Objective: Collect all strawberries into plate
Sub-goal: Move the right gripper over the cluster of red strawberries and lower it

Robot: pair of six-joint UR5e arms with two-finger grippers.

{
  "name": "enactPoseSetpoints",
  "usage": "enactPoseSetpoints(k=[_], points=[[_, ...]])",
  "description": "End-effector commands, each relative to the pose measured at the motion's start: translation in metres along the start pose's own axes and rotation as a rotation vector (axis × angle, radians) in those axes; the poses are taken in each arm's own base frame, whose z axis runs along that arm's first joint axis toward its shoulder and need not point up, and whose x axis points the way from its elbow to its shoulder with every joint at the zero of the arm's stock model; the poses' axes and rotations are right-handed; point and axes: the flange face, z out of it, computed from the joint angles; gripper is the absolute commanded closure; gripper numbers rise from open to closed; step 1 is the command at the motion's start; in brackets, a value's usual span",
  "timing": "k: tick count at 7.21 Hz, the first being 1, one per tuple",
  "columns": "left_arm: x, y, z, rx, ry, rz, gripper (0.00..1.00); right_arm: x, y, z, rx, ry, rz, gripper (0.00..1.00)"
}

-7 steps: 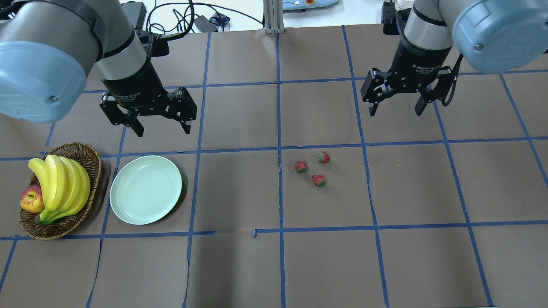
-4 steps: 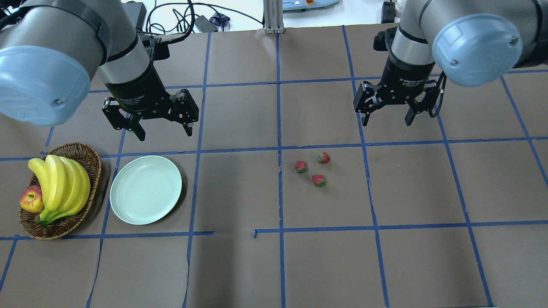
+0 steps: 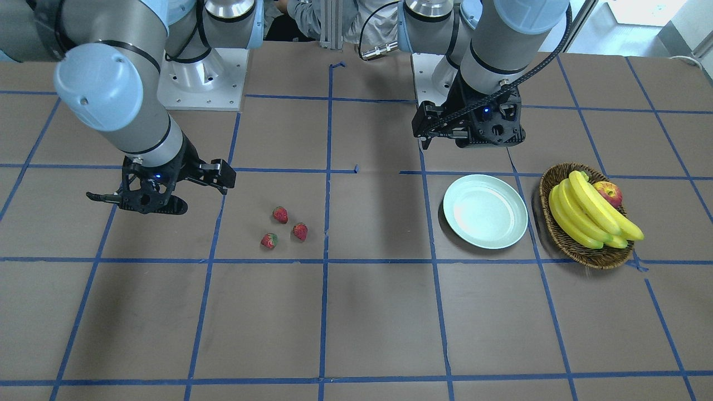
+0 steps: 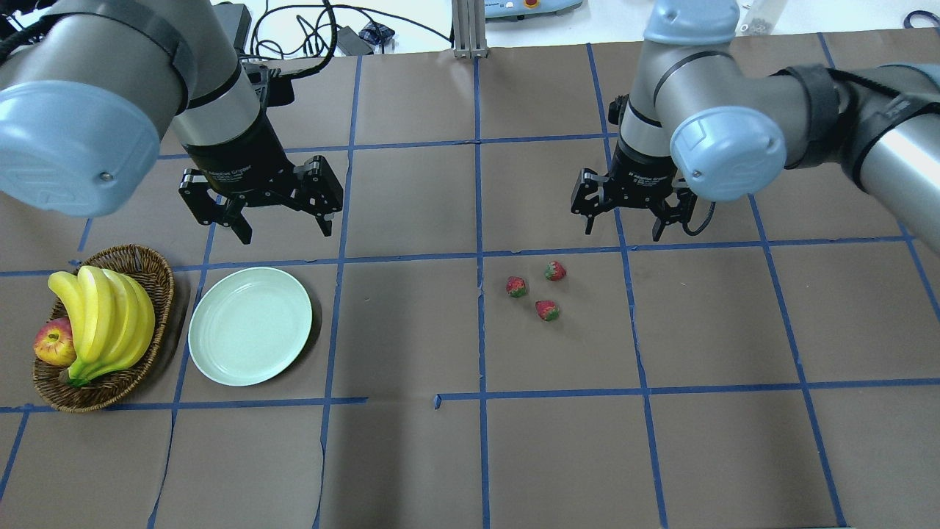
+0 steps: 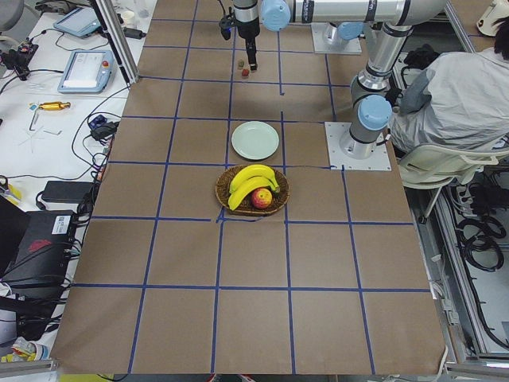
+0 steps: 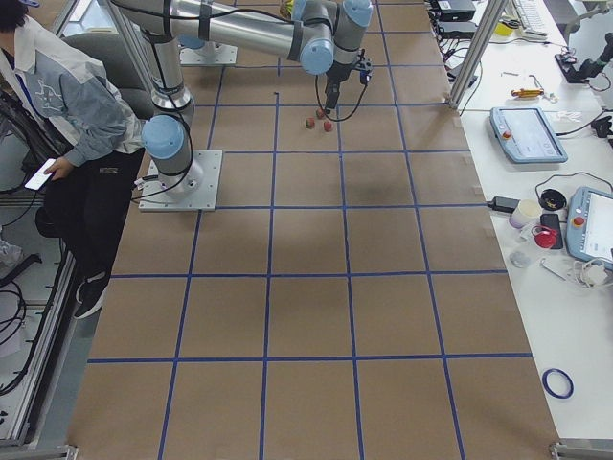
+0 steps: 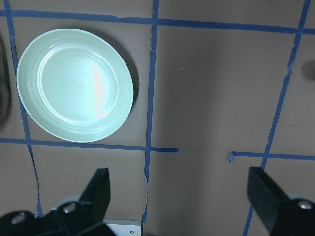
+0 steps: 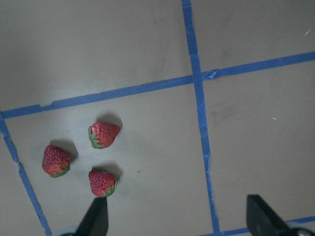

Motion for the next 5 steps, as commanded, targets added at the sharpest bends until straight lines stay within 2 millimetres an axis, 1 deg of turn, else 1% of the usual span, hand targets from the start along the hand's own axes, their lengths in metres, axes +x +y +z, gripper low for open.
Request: enactPoseSetpoints(k=[1,2,3,4,5], points=[[0.001,0.000,0.002,-0.003,0.000,-0.007,0.00,-0.015,-0.008,0.045,0.012,-0.002,0.132,0.00],[0.001,0.000,0.006,-0.012,-0.002,-0.009,0.00,-0.020,-0.012,0.053,0.013,-0.010,0.222,0.00],[0.001,0.001,0.008,-0.017,-0.003,-0.008,0.00,-0.032,-0.017,0.061,0.032,-0.055,0.290,0.00],[0.002,0.002,0.008,-0.015,-0.004,-0.006,0.00,-0.038,-0.017,0.066,0.030,-0.055,0.300,0.00],[0.002,0.002,0.008,-0.017,-0.004,-0.006,0.00,-0.042,-0.023,0.057,0.065,-0.079,0.342,0.00]])
